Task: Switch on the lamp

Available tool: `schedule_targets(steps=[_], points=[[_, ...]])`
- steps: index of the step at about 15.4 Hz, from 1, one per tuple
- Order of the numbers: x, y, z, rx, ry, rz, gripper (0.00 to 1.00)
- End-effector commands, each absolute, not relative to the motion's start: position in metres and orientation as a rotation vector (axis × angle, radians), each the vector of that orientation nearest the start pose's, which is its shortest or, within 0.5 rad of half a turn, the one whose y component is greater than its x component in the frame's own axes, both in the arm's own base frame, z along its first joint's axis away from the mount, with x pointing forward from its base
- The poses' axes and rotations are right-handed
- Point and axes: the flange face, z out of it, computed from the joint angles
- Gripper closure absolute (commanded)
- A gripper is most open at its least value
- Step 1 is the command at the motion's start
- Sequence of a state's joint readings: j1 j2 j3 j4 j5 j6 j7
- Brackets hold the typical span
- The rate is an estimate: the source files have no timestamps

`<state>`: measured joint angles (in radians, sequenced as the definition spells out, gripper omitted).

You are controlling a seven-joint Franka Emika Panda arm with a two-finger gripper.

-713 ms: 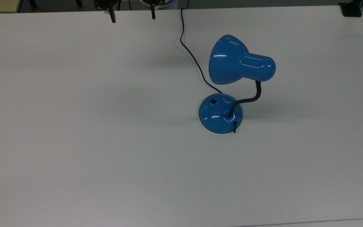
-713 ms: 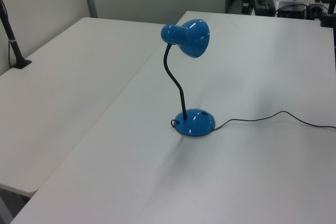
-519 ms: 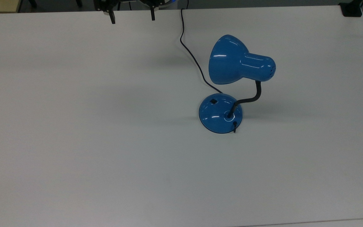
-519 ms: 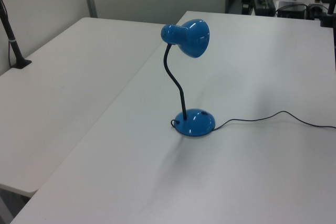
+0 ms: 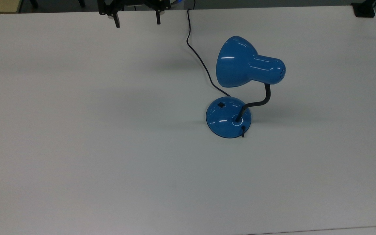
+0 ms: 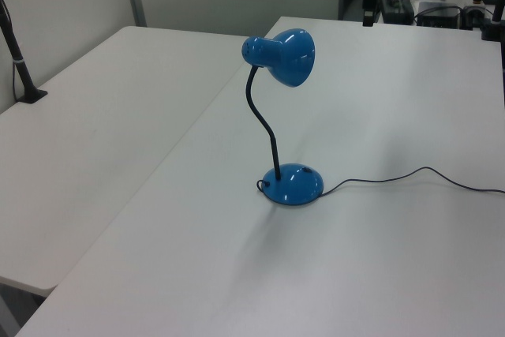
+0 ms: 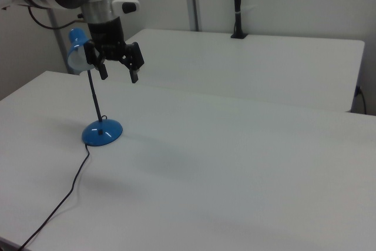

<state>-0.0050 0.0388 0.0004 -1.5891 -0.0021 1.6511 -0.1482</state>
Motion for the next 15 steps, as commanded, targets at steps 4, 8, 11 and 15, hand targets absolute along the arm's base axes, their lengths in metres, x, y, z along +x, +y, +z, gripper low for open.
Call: schedule_targets(steps=[4,8,11,15], points=[[0.569,0.000,0.601,-3.152,-0.254,-0.046,0.00],[0.569,0.002,0.581,-3.093,-0.635,0.022,0.00],[0.569,0.007,0.578,-3.086,-0.697,0.032,0.00],[0.557,0.047,0.543,-3.048,-0.790,0.147,0.33]])
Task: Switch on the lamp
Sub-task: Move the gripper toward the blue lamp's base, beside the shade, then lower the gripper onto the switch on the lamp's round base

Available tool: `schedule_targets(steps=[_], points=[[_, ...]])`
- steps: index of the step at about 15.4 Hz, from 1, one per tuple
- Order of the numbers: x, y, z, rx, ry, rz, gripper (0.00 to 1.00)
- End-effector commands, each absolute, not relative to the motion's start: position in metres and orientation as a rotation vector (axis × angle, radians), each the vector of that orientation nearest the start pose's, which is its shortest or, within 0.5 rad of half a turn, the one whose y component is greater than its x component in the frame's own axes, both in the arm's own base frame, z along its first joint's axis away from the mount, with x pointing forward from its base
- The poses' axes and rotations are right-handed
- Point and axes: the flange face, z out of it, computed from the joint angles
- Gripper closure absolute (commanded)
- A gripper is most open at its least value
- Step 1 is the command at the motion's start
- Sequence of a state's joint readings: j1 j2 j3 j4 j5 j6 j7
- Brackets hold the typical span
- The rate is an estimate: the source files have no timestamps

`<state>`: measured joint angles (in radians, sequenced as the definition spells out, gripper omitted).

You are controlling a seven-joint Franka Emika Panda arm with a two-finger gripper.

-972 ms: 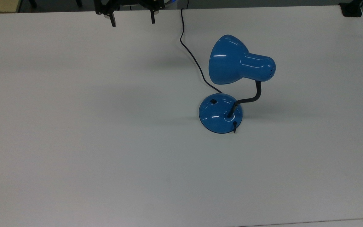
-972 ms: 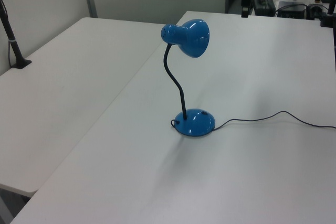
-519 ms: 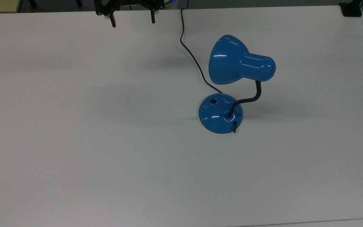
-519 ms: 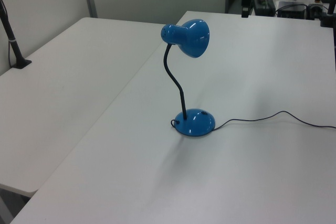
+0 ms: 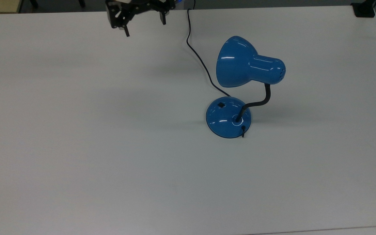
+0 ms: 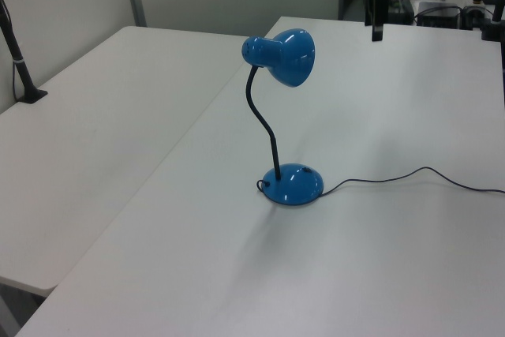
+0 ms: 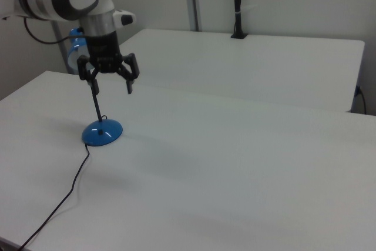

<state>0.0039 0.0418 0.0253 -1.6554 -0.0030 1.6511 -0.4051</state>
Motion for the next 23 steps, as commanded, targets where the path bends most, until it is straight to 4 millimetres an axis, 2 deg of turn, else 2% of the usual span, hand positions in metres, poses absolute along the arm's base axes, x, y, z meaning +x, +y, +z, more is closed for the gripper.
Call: schedule_targets(steps=[1,2,3,4,5,8,10,14,16,20,22,23], points=[[0.555,0.061,0.529,-3.029,-0.818,0.187,0.56],[0.552,0.068,0.516,-3.017,-0.829,0.207,0.70],[0.552,0.082,0.503,-3.040,-0.756,0.168,0.90],[0.554,0.100,0.488,-3.080,-0.620,0.097,1.00],[0.554,0.115,0.476,-3.091,-0.570,0.048,1.00],[0.563,0.128,0.451,-3.107,-0.393,-0.023,1.00],[0.566,0.146,0.437,-3.107,-0.336,-0.017,1.00],[0.587,0.158,0.405,-3.082,-0.068,-0.131,1.00],[0.591,0.168,0.394,-3.068,-0.010,-0.160,1.00],[0.603,0.177,0.369,-3.026,0.124,-0.223,1.00],[0.604,0.185,0.360,-3.014,0.143,-0.235,1.00],[0.607,0.186,0.362,-3.000,0.171,-0.263,1.00]])
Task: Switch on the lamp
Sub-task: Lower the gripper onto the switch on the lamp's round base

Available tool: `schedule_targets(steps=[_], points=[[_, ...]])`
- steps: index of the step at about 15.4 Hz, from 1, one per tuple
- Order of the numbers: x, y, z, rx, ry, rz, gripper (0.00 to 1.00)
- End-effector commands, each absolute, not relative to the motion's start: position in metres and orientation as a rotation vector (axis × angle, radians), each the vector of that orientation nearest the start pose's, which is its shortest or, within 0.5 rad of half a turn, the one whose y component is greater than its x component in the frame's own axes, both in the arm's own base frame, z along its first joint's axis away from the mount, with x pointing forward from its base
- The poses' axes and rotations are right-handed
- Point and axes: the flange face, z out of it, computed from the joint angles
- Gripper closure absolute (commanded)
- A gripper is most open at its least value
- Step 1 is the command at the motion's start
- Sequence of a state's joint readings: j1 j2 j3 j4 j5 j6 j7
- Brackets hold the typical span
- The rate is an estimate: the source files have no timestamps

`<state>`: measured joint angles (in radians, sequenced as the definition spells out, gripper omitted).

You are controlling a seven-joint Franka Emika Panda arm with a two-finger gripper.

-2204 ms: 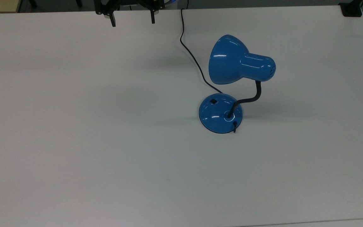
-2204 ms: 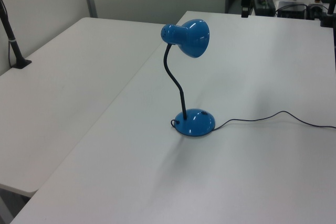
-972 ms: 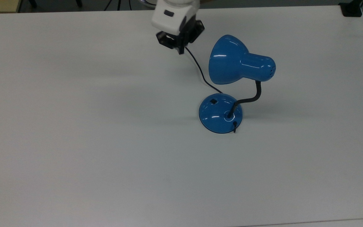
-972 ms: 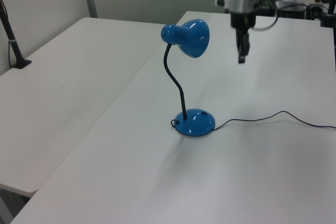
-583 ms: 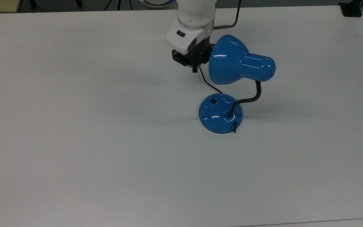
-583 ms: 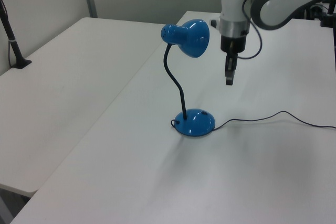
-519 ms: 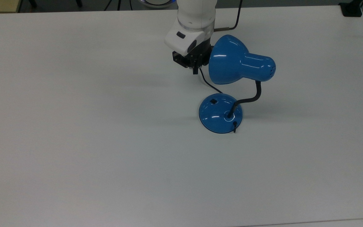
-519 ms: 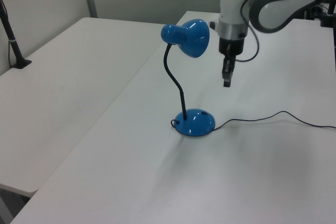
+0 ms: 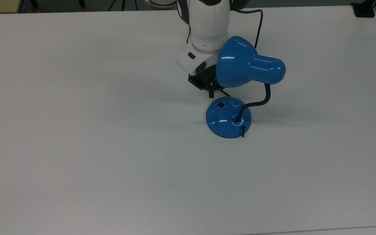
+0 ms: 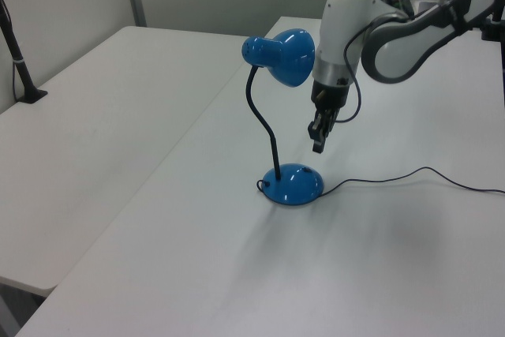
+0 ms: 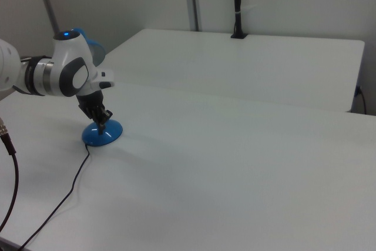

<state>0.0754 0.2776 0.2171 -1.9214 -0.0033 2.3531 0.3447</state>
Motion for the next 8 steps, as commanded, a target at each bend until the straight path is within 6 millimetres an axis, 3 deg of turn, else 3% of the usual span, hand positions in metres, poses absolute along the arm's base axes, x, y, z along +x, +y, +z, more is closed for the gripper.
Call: schedule_targets(steps=[1,8], points=[[0.608,0.189,0.359,-2.993,0.190,-0.269,1.00],[0.613,0.204,0.345,-2.970,0.191,-0.292,1.00]])
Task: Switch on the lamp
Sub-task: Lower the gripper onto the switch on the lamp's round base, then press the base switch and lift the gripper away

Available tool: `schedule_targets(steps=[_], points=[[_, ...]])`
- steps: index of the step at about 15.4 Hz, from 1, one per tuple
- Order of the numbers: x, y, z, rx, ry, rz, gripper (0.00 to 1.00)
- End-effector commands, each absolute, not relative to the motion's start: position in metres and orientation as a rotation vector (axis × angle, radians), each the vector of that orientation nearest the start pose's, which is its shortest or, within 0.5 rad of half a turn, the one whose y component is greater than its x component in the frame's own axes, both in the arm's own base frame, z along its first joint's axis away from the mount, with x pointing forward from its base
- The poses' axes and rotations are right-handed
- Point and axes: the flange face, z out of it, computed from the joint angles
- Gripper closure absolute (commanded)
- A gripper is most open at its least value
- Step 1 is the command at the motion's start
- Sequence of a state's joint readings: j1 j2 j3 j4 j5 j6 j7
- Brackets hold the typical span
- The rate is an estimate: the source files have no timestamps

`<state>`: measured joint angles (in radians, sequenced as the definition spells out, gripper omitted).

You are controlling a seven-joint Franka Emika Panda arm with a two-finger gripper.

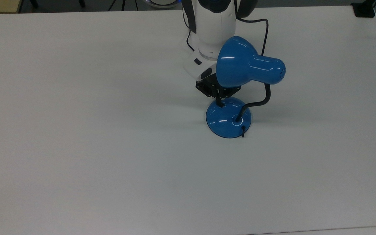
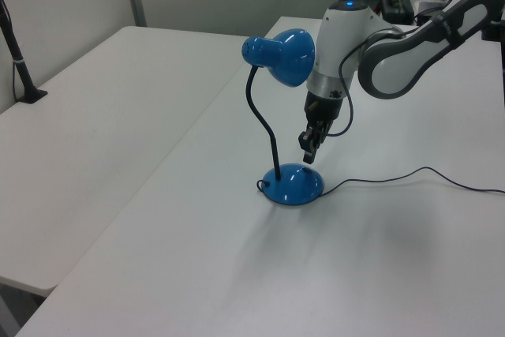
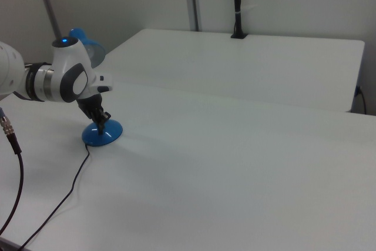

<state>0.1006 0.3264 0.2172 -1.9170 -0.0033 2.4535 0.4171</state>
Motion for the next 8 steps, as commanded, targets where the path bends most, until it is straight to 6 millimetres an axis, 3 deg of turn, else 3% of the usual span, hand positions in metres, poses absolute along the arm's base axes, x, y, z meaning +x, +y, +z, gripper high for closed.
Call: schedule_targets(steps=[1,8], points=[[0.613,0.206,0.345,-2.968,0.198,-0.292,1.00],[0.615,0.211,0.334,-2.965,0.187,-0.290,1.00]])
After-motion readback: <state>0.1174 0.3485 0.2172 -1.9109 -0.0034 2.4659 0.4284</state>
